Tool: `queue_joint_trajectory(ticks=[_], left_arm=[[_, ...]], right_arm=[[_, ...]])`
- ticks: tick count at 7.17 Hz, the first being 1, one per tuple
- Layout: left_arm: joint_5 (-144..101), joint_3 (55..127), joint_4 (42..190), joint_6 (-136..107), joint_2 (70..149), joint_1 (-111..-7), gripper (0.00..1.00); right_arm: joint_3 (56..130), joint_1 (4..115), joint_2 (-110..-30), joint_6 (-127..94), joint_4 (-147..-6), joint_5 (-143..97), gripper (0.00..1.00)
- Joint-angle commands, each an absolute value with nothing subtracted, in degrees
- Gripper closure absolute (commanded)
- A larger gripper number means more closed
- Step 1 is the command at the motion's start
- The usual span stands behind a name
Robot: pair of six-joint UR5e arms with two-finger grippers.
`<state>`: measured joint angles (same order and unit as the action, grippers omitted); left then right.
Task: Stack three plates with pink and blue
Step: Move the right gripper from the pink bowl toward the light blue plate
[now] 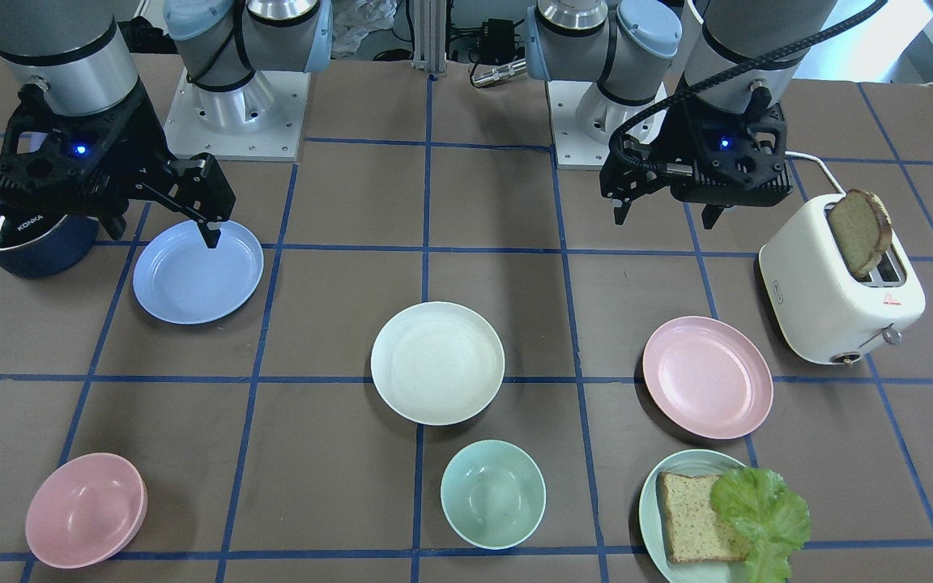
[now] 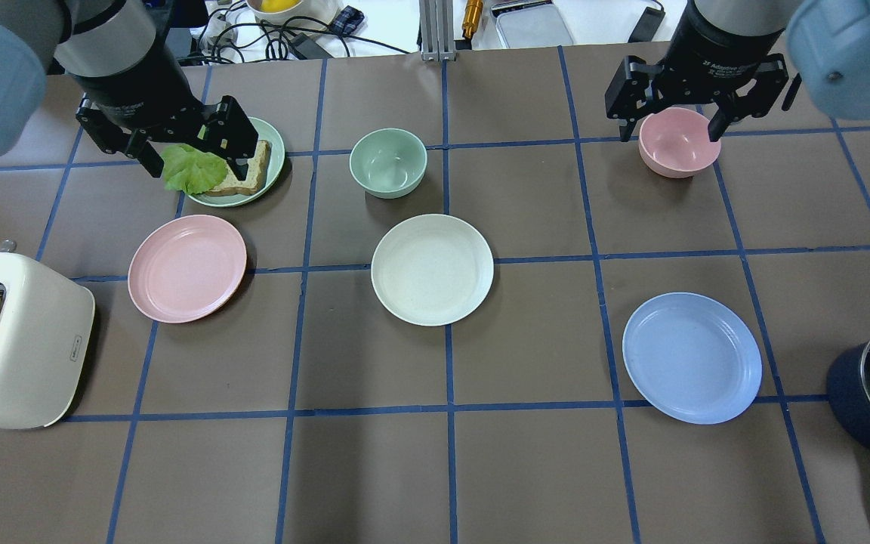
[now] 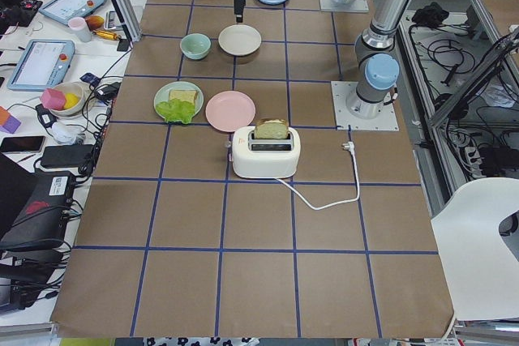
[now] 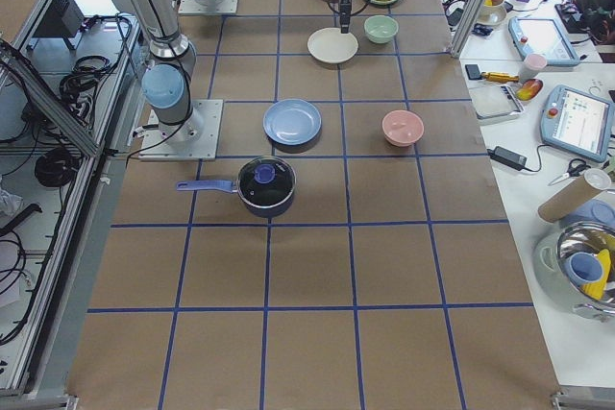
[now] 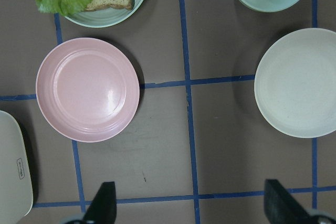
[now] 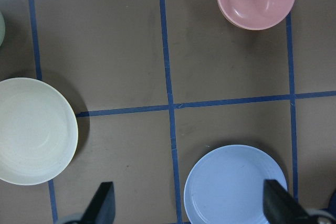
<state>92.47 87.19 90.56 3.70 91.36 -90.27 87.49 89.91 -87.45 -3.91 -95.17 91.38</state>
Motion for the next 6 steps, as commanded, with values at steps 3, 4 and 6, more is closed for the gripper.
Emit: queue_joint_trajectory(ticks=[3, 4, 6], left_arm=[[92.3, 87.1, 90.7, 3.7, 91.2, -89.8, 0.0], [92.4, 87.1, 90.7, 3.7, 91.1, -89.9, 0.0], [92.2, 87.1, 90.7, 3.7, 91.2, -89.9, 0.0]], right_arm=[[87.8, 89.8, -87.9, -3.8, -94.8, 91.0, 0.0], [88.0, 89.8, -88.5, -3.6, -94.7, 89.3, 0.0], [90.2, 89.7, -89.7, -1.9, -94.7, 89.6, 0.0]])
